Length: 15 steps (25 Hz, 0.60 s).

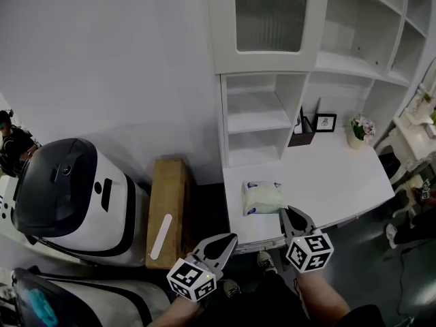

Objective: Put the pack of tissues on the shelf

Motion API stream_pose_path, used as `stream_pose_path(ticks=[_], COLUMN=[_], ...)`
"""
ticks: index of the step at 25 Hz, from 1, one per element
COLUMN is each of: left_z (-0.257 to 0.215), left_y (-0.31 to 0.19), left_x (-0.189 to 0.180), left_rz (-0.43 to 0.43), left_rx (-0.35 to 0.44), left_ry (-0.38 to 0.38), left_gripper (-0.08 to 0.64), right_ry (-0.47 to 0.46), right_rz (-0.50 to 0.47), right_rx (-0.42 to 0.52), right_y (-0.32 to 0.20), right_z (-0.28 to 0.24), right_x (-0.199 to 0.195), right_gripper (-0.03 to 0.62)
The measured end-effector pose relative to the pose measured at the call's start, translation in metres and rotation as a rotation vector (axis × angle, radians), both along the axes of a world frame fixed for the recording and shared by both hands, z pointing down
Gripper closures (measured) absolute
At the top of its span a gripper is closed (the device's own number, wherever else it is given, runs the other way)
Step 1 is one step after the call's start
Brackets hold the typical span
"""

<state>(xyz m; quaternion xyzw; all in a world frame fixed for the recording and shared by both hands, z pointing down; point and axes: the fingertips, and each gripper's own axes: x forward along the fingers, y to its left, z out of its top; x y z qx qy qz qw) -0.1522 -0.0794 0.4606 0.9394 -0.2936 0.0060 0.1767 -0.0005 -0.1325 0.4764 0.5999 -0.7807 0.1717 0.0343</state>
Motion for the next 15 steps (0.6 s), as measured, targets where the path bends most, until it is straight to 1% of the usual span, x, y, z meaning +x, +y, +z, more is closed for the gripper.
stream_pose_path(ticks=[4,15], left_z=[-0.002,0.001], left_y=[-0.011,-0.041], left_x=[0.007,0.044], left_rz=[-0.016,-0.044], left_rx=[-0.002,-0.02], left_ry=[-0.003,-0.017], left_gripper=[0.557,0.557], right_ry=[-0.001,-0.015], right_rz=[-0.011,-0.051], right_rx=[0.002,-0.008], right_y=[-0.013,-0.056], right_z=[-0.003,0.0], right_x=[0.008,0.038], right_gripper=[0.584,0.584])
